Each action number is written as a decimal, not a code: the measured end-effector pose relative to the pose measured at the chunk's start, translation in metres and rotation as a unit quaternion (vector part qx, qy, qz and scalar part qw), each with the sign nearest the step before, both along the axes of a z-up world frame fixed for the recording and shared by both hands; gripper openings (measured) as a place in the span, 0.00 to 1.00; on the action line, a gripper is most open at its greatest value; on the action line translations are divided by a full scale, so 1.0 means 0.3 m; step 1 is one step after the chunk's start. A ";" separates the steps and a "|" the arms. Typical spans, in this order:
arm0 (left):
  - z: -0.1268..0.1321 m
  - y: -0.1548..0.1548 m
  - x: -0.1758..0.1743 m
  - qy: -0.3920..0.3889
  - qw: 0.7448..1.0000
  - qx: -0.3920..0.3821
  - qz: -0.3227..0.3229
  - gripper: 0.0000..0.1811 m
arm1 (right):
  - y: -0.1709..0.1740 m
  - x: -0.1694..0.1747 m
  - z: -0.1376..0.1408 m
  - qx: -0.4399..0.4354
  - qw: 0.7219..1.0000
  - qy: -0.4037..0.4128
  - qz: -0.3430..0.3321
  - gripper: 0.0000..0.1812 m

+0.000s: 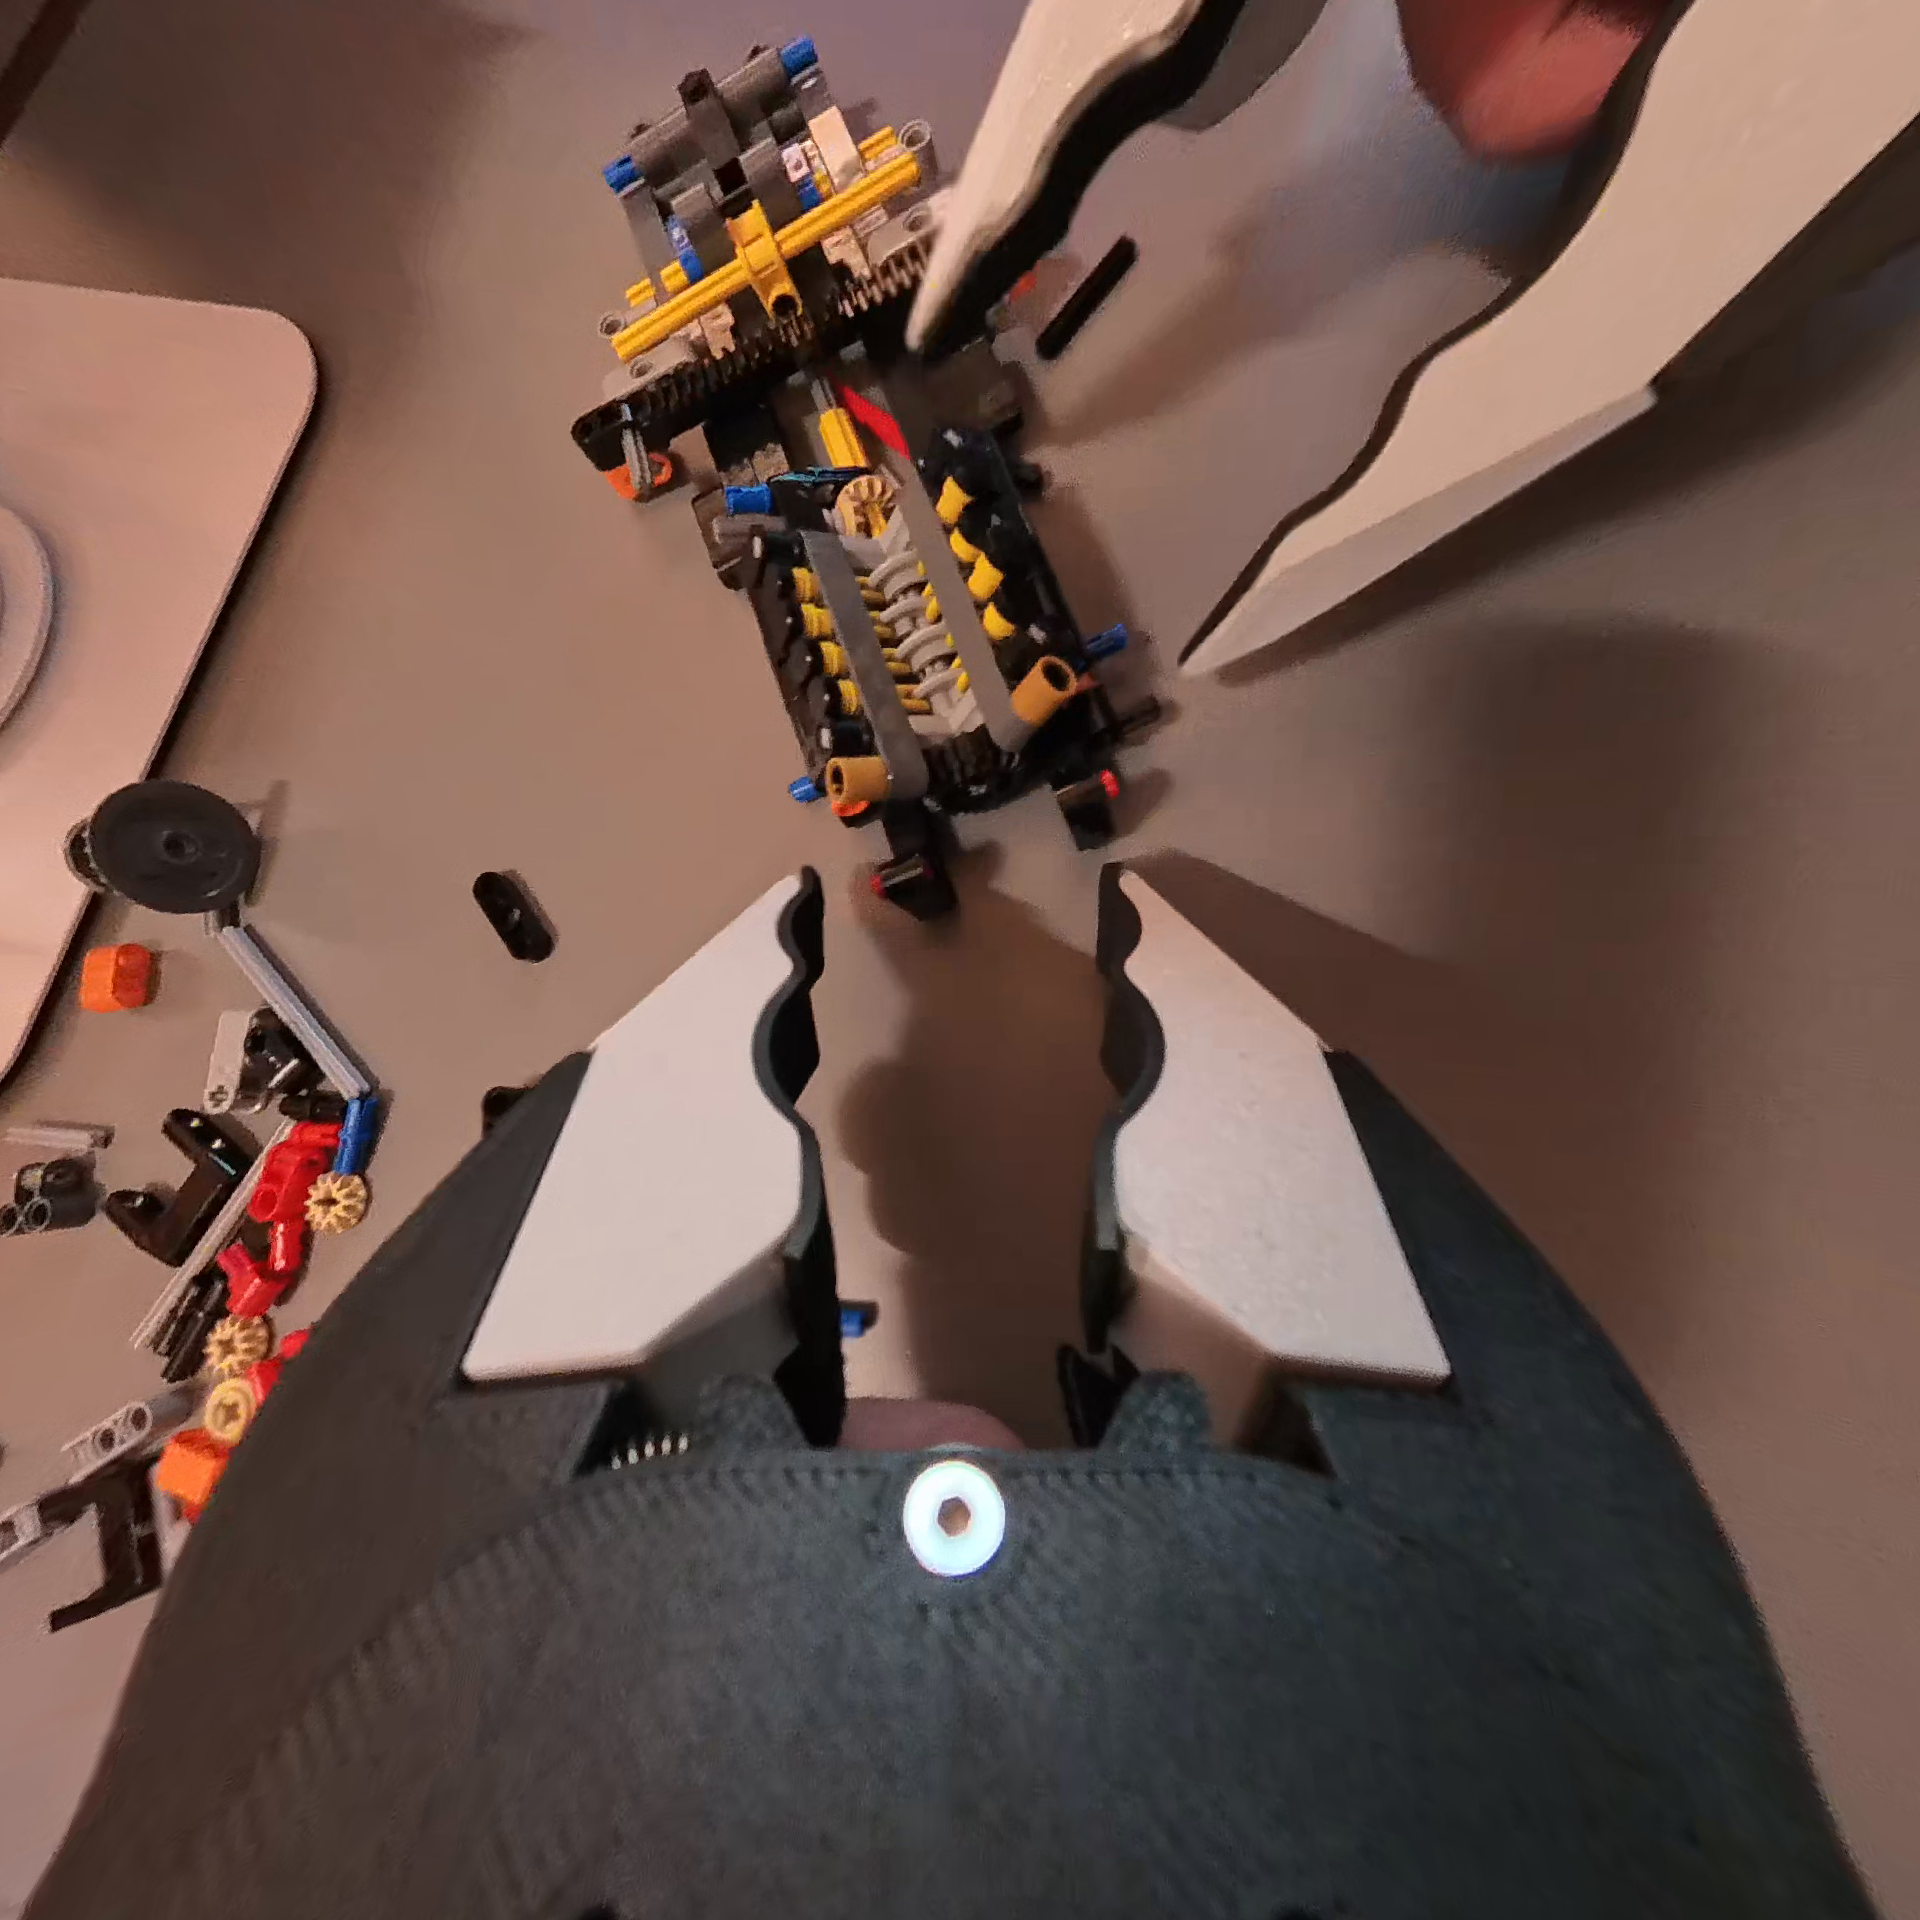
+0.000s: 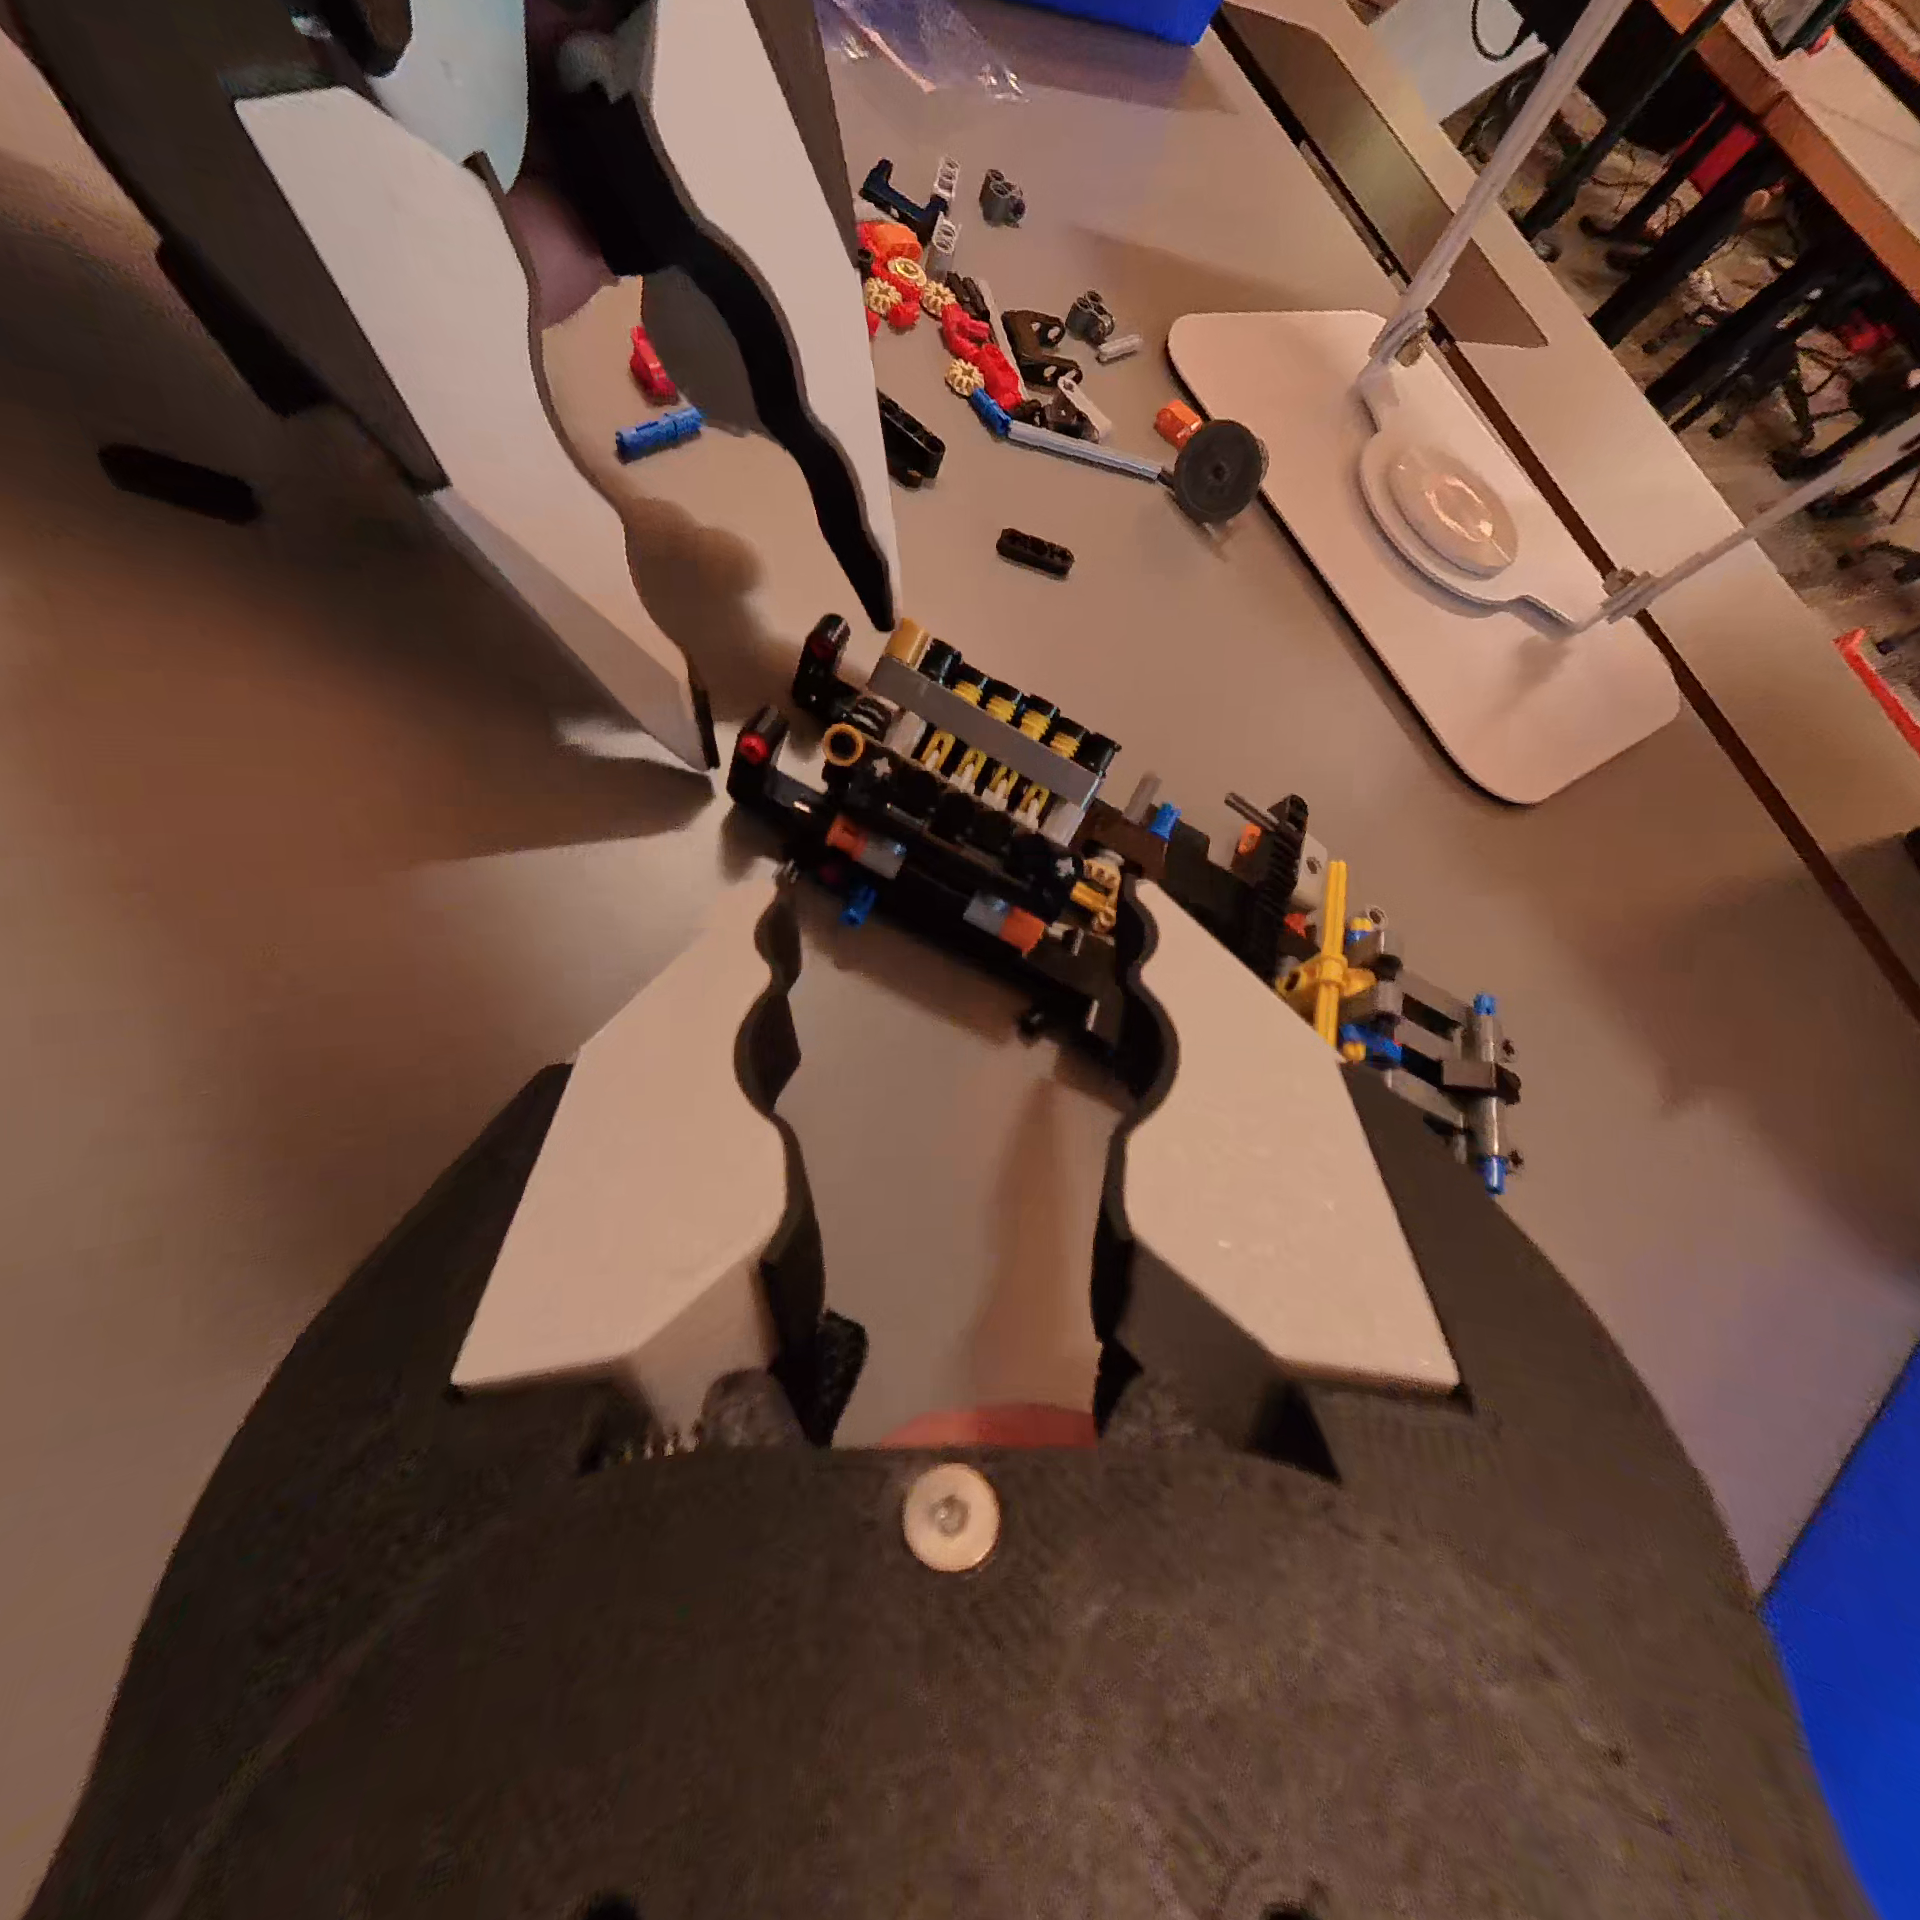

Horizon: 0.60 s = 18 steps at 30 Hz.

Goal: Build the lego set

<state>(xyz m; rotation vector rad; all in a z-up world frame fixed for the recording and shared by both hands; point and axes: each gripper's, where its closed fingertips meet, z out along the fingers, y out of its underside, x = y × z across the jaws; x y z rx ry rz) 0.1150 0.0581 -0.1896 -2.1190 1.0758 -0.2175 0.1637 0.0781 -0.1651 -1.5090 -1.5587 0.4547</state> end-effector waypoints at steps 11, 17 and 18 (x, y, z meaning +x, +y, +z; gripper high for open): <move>-0.010 -0.011 0.040 0.004 0.999 -0.021 -0.023 0.25 | -0.029 0.027 -0.032 -0.021 1.000 -0.011 -0.018 0.25; -0.012 -0.076 0.134 -0.021 0.998 -0.038 -0.040 0.25 | -0.023 0.090 -0.040 -0.046 0.998 -0.016 -0.029 0.31; -0.012 -0.091 0.149 -0.025 0.998 -0.042 -0.046 0.26 | -0.023 0.105 -0.041 -0.050 0.998 -0.016 -0.031 0.31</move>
